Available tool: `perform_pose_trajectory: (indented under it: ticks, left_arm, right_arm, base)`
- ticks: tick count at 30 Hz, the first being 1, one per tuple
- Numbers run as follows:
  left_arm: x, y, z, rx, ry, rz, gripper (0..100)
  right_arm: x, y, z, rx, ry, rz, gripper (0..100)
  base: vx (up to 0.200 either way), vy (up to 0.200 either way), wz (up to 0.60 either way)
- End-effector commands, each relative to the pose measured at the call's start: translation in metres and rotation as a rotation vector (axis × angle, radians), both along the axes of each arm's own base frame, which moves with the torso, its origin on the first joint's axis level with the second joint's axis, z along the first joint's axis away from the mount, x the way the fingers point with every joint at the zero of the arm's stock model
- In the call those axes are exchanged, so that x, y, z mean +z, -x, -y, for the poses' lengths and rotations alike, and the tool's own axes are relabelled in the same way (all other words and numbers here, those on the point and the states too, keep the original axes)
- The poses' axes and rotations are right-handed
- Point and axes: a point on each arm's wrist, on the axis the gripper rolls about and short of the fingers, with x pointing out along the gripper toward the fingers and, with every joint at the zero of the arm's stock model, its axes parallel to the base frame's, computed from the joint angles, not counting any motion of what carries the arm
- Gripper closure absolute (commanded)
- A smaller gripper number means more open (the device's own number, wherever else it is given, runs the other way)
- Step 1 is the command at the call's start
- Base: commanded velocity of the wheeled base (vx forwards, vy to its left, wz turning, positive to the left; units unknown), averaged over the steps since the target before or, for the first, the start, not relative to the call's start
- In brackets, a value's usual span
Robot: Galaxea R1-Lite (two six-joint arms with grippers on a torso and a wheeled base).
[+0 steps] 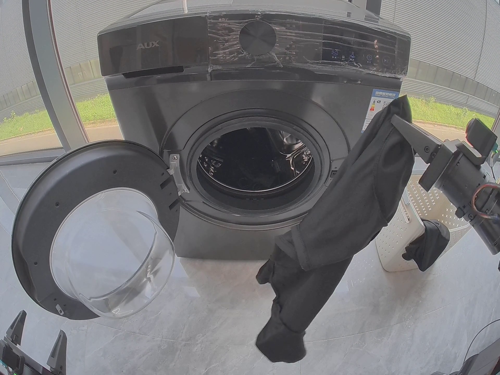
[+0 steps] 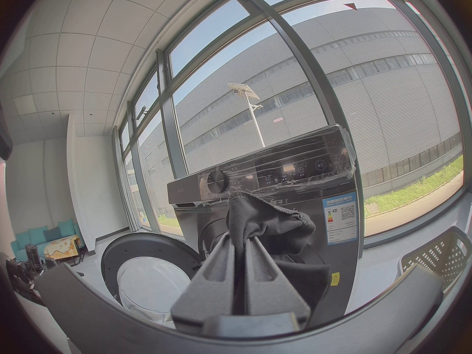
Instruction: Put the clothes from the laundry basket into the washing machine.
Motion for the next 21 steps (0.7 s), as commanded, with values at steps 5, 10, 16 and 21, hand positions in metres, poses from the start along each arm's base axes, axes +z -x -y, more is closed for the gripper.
perform_pose_trajectory:
  ticks: [5, 10, 16, 21]
  left_arm:
    - [-0.005, 0.0, 0.0, -0.003, 0.008, -0.003, 0]
    - [0.002, 0.001, 0.0, -0.009, 0.007, 0.034, 0]
    - [0.066, -0.002, 0.003, -0.129, -0.022, 0.063, 0]
    - [0.081, -0.047, 0.008, -0.367, -0.013, -0.079, 0]
  right_arm:
    - [-0.012, -0.016, -0.012, 0.004, 0.027, -0.052, 100]
    - [-0.011, -0.016, -0.013, -0.011, 0.018, -0.053, 100]
    - [-0.01, -0.017, -0.018, -0.01, 0.013, -0.055, 100]
    - [-0.01, -0.019, -0.02, -0.007, 0.007, -0.06, 100]
  base:
    - [0.0, 0.0, 0.0]
    - [0.0, 0.0, 0.0]
    - [0.0, 0.0, 0.0]
    - [0.0, 0.0, 0.0]
